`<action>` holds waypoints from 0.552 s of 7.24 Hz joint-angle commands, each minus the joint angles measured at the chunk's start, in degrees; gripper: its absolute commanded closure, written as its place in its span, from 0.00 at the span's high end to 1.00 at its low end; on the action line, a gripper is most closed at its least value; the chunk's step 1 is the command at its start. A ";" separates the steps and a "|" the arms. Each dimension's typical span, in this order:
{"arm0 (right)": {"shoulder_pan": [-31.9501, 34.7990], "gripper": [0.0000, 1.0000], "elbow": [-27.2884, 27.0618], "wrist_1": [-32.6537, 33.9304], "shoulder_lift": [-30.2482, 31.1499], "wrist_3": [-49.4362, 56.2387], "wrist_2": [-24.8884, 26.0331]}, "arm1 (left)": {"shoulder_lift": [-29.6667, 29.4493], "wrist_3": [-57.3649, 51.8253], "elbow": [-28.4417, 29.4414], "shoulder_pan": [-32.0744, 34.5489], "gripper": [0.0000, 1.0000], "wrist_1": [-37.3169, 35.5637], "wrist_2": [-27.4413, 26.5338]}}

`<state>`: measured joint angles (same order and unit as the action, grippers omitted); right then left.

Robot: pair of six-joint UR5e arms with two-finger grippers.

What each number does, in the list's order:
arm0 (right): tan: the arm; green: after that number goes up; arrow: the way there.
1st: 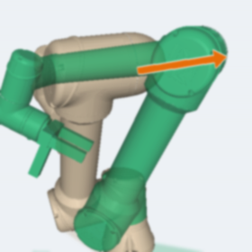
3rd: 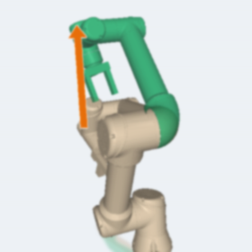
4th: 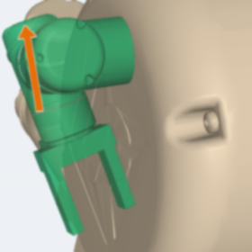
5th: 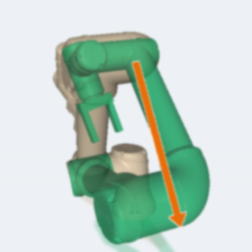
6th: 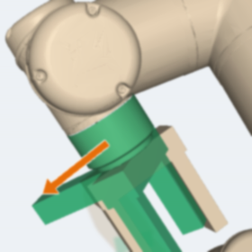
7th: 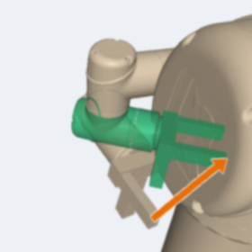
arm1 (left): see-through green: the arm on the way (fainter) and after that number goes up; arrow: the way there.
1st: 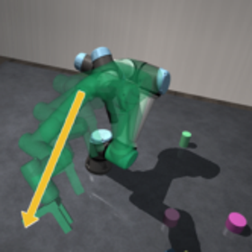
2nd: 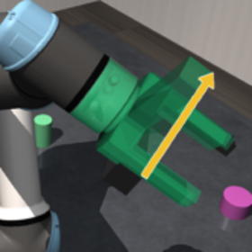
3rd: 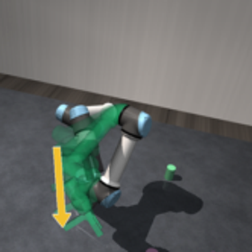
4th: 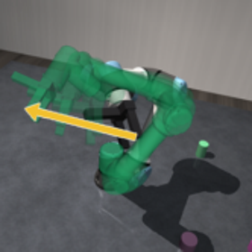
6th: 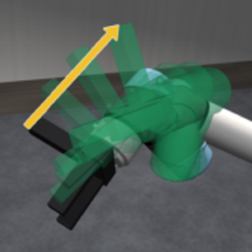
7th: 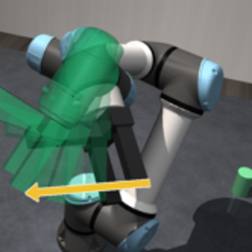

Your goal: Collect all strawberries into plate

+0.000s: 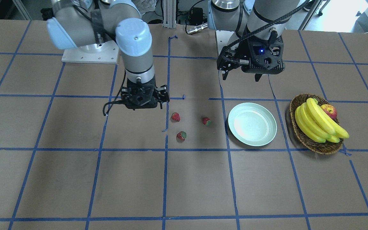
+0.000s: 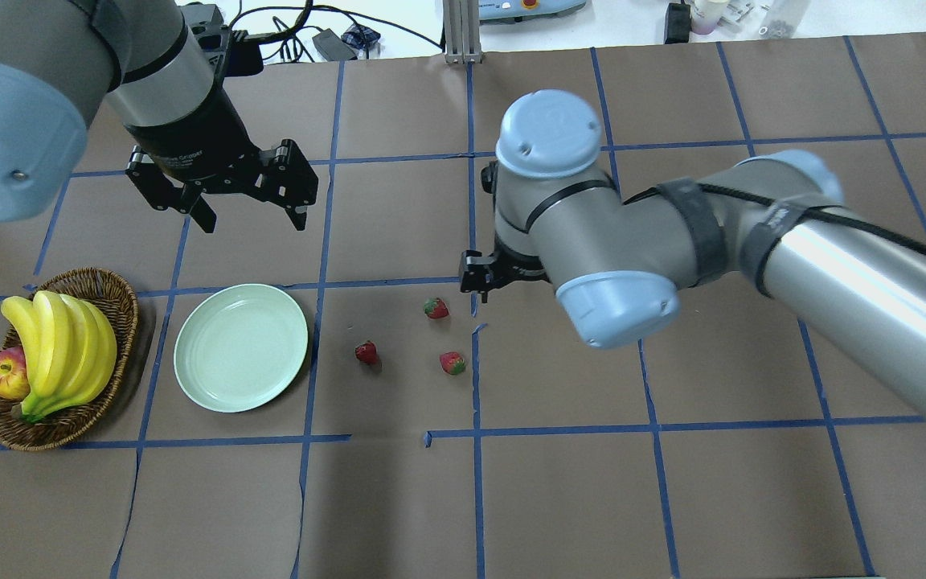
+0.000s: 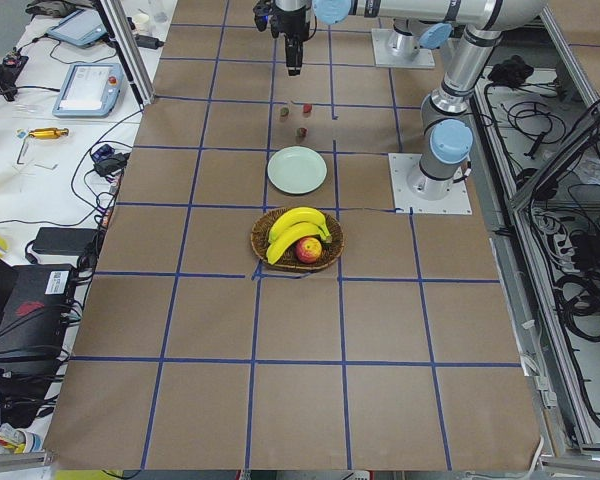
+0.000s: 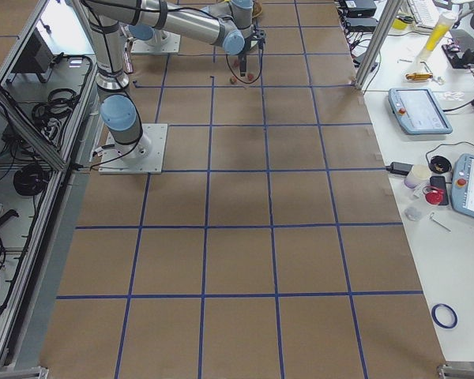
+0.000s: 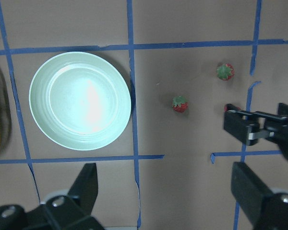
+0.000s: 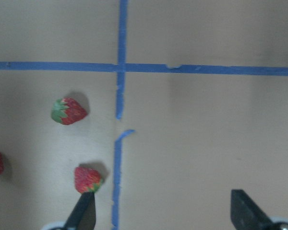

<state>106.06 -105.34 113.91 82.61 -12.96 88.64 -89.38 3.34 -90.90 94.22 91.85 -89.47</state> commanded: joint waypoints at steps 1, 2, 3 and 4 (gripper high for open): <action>-9.17 1.00 9.04 -17.05 5.80 10.10 0.74 | -0.01 0.00 -0.06 0.00 1.00 0.00 0.00; -12.68 1.00 15.80 -25.06 5.81 13.45 0.40 | -0.01 0.00 -0.06 0.00 1.00 0.00 0.00; -15.50 1.00 20.04 -31.66 5.98 16.36 0.40 | -0.01 0.00 -0.06 0.00 1.00 0.00 0.00; -16.57 1.00 20.35 -32.42 6.07 17.08 0.05 | -0.01 0.00 -0.06 0.00 1.00 0.00 0.00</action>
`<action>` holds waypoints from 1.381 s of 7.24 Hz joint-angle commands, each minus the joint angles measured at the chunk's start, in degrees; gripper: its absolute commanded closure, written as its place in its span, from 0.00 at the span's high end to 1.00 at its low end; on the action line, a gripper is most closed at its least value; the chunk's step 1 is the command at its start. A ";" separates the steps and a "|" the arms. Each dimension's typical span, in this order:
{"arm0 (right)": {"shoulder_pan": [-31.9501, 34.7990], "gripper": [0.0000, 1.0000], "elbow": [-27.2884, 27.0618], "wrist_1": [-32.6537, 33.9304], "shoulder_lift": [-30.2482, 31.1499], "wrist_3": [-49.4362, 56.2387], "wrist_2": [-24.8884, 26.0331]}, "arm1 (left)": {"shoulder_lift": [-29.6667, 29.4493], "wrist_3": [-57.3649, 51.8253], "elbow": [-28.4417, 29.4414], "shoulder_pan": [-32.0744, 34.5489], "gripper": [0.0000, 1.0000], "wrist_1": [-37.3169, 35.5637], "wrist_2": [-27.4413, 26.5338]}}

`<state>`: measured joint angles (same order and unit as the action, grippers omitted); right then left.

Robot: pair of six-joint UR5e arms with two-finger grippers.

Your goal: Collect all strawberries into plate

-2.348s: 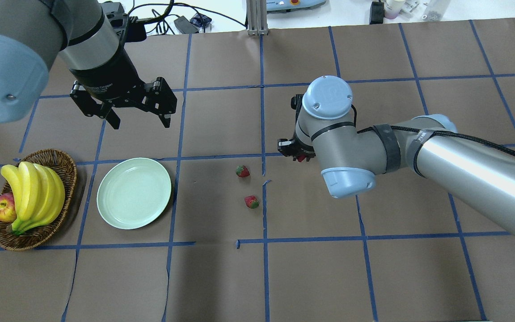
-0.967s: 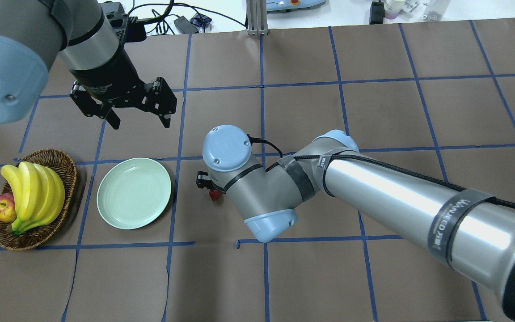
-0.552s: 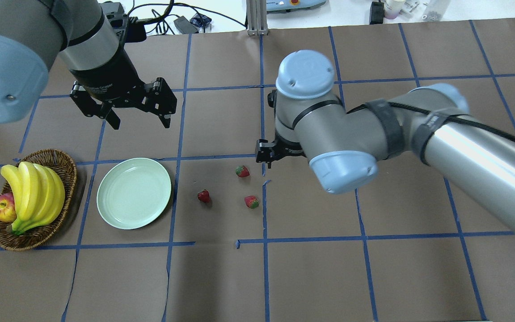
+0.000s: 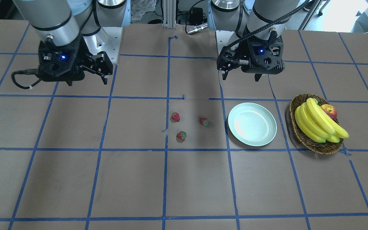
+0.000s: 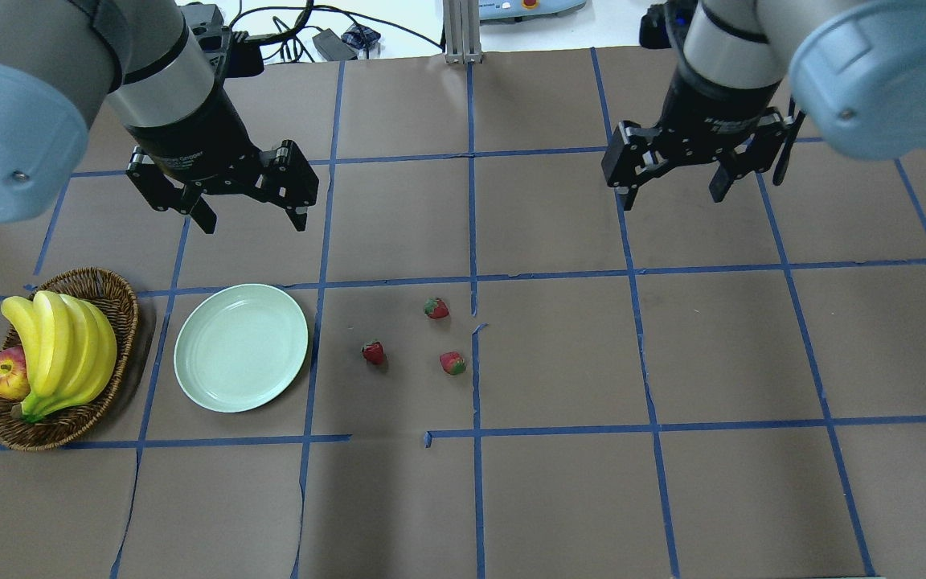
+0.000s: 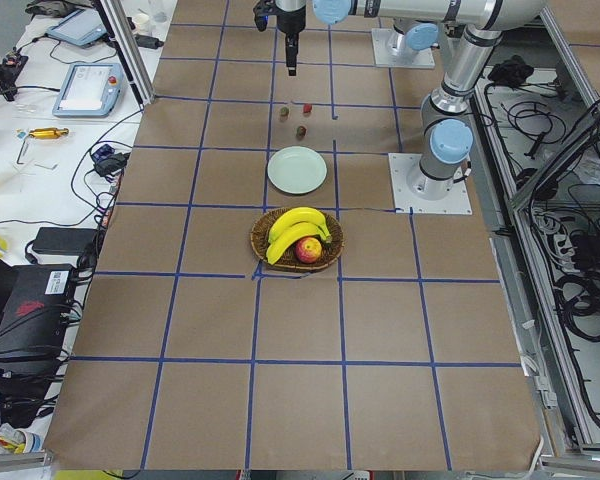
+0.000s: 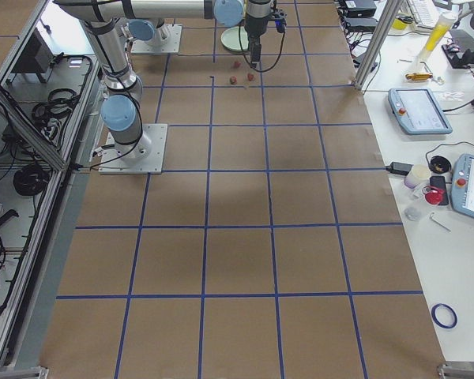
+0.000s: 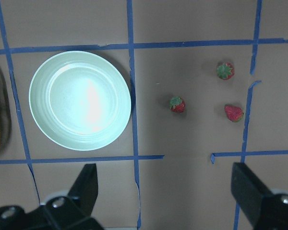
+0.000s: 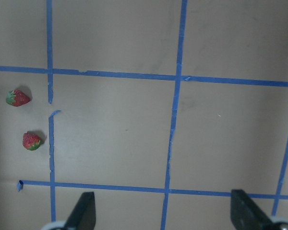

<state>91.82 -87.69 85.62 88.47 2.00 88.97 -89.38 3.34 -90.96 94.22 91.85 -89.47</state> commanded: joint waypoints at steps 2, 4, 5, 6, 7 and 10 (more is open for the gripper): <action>-2.26 1.00 2.70 -2.15 0.38 1.61 0.14 | 0.00 0.00 0.00 0.00 1.00 0.00 -0.09; -2.08 1.00 1.48 5.07 0.38 -0.15 0.50 | -0.18 0.00 0.00 0.00 1.00 0.00 0.00; -2.08 1.00 1.21 5.17 0.38 0.11 0.76 | -0.09 0.00 0.00 0.00 1.00 0.00 0.00; -2.08 1.00 1.21 5.08 0.47 -0.23 1.63 | -0.52 0.00 -0.18 0.09 1.00 0.00 0.09; -2.08 1.00 1.21 5.08 0.47 -0.24 1.73 | -1.83 0.18 -2.70 1.30 1.00 -1.04 -0.09; -2.08 1.00 1.21 4.99 0.47 -0.24 1.38 | -7.80 7.29 -21.74 5.61 1.00 -28.07 -0.17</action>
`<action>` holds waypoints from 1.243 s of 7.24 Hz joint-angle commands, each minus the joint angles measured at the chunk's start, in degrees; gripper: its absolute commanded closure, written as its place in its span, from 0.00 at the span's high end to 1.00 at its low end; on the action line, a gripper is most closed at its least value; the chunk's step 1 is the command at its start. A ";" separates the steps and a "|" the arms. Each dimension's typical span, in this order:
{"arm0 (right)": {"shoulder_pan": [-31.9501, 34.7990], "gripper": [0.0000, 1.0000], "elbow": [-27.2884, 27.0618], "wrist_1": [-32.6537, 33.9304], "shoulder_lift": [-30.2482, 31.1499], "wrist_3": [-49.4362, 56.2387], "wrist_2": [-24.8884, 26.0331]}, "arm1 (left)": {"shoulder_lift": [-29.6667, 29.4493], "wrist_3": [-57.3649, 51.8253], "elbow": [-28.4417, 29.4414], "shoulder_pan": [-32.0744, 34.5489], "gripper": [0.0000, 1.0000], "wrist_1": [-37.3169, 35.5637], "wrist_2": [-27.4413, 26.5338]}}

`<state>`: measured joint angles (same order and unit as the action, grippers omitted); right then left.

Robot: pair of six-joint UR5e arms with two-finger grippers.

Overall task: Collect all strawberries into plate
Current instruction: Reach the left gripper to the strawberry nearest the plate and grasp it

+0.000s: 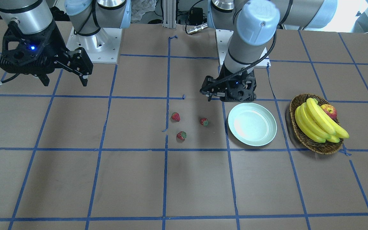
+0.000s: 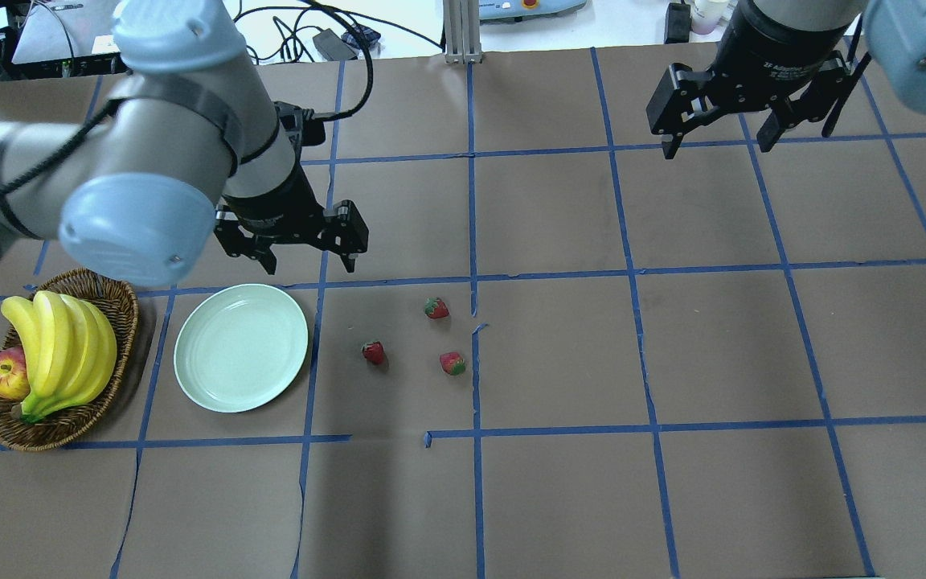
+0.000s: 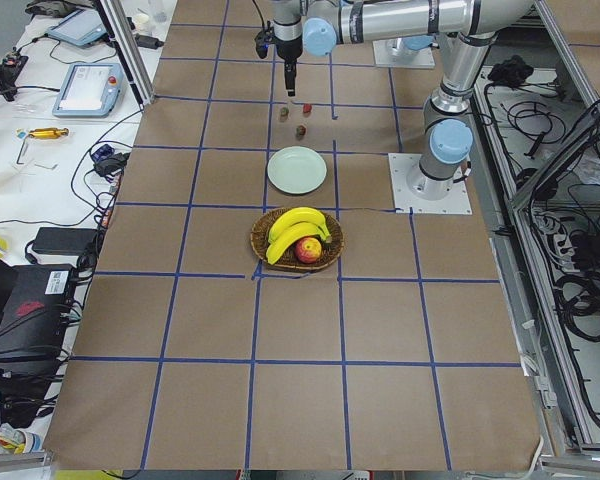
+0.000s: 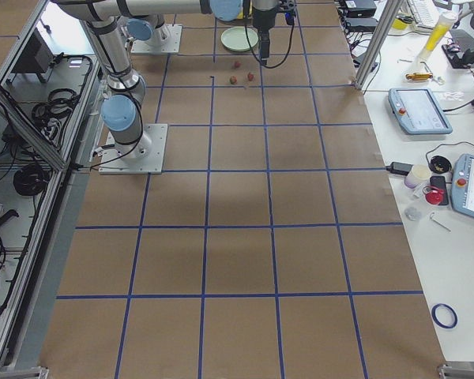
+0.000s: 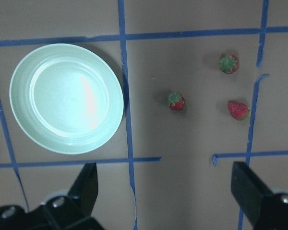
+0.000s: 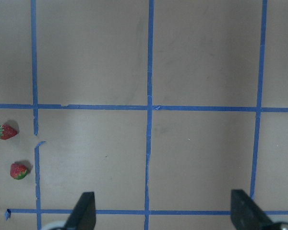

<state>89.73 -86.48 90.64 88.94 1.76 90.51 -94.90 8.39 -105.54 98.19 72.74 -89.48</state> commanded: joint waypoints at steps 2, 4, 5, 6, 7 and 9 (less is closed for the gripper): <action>0.00 1.00 0.08 -0.03 0.00 -0.01 -0.42 | -6.24 2.86 -12.04 2.71 0.97 -15.23 0.01; 0.00 1.00 0.08 -0.12 0.00 -0.01 -0.42 | -10.46 2.95 -14.08 3.59 0.95 -22.70 -0.43; 0.00 1.00 0.08 -0.20 0.00 -0.01 -0.42 | -11.70 2.95 -14.08 3.77 0.94 -22.73 -0.69; 0.00 1.00 0.08 -0.20 0.00 -0.01 -0.42 | -12.67 2.86 -14.08 3.77 0.90 -23.69 -0.69; 0.00 1.00 0.08 -0.20 0.00 -0.01 -0.33 | -12.94 2.95 -13.99 3.77 0.80 -24.83 -0.69; 0.00 1.00 0.08 -0.20 0.00 -0.01 -0.33 | -13.56 2.77 -13.82 3.77 0.30 -24.93 -0.78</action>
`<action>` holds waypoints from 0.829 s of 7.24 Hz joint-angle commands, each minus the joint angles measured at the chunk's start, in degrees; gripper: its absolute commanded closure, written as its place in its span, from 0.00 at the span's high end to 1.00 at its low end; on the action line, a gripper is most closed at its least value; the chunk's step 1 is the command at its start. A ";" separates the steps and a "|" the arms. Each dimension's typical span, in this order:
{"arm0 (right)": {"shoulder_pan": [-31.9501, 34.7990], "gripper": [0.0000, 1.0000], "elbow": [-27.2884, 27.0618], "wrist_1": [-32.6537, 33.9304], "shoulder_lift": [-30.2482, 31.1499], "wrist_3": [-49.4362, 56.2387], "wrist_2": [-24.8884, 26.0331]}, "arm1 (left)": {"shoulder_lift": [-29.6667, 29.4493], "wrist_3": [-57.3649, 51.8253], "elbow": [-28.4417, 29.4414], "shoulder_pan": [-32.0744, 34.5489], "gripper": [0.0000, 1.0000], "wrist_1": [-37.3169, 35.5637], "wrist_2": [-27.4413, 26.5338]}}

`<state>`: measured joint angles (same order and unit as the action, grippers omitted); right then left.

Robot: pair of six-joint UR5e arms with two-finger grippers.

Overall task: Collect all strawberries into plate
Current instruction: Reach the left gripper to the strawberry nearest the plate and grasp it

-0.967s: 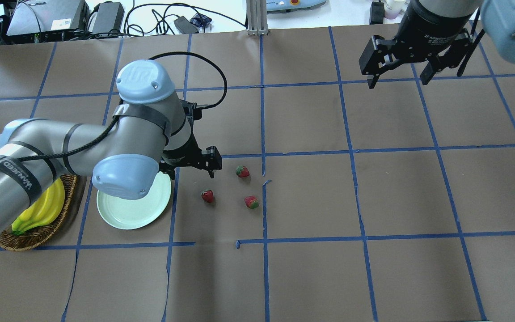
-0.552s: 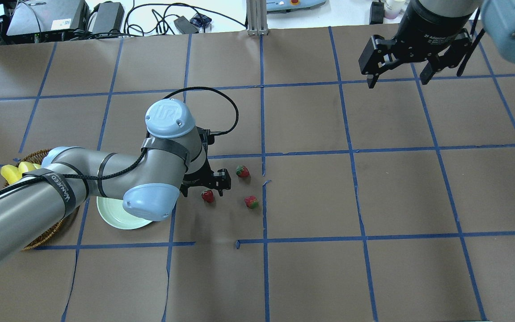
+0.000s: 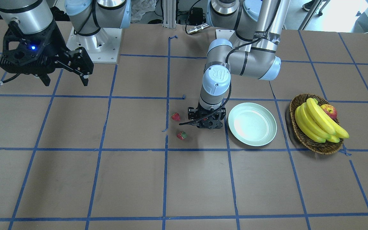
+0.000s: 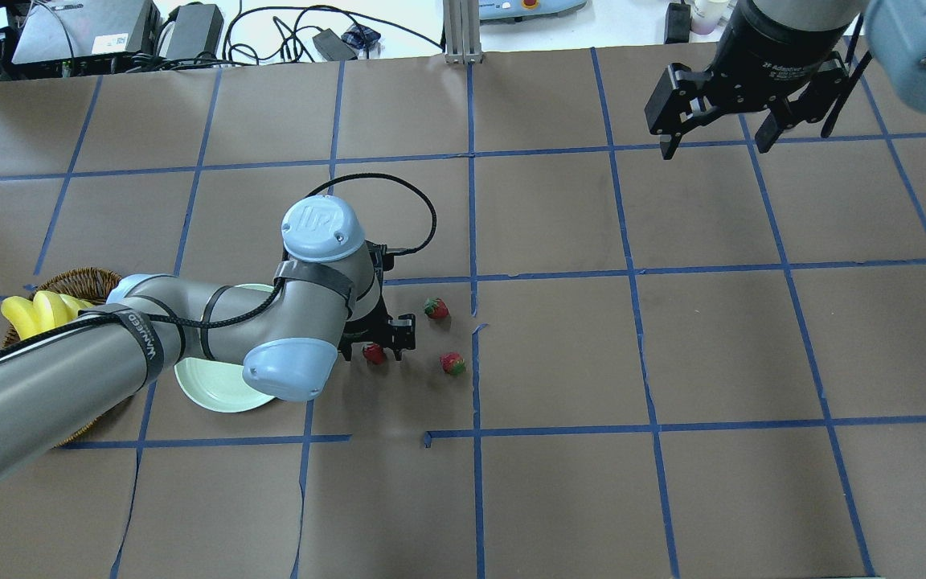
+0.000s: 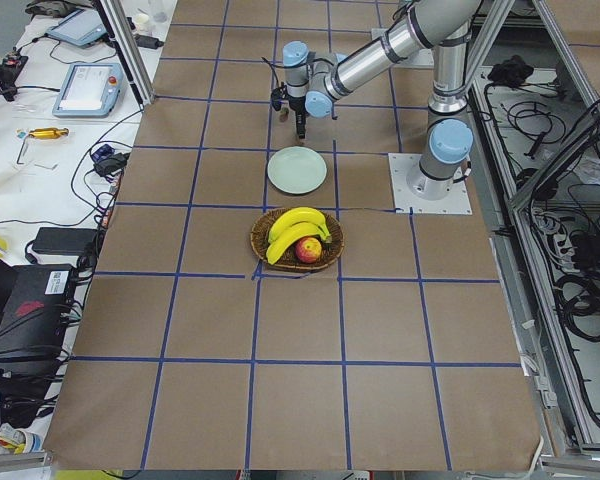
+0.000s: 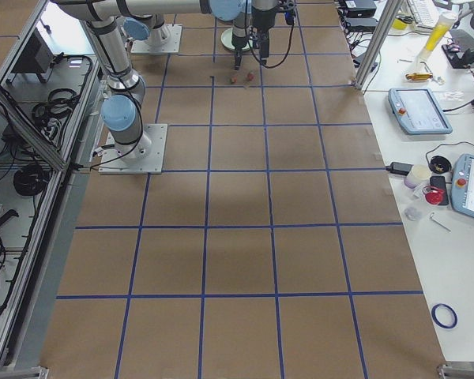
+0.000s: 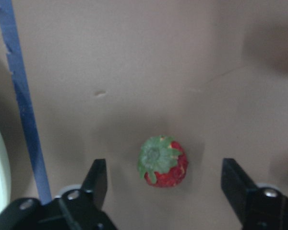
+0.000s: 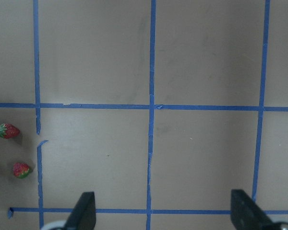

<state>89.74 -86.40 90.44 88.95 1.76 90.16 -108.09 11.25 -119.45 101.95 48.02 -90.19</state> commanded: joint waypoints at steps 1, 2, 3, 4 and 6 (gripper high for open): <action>0.00 1.00 0.00 0.00 0.00 0.00 0.10 | -0.28 -0.26 0.36 0.00 0.13 -0.21 -0.07; 0.00 1.00 0.00 0.00 0.00 0.00 0.01 | -0.02 -1.22 2.27 -0.08 0.10 -0.21 0.02; 0.00 1.00 0.00 0.00 0.00 0.00 -0.08 | 1.38 -2.80 4.38 -0.61 0.11 1.10 -0.24; 0.00 1.00 0.00 0.00 0.00 -0.09 -0.08 | 2.96 -4.47 5.18 -1.92 0.13 4.76 -1.29; 0.00 1.00 0.00 0.00 0.00 -0.09 0.10 | 6.30 -12.09 4.32 -10.49 0.20 12.85 -7.00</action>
<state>89.74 -86.40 90.44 88.95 1.68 90.06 -103.66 3.47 -114.87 96.44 56.37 -94.86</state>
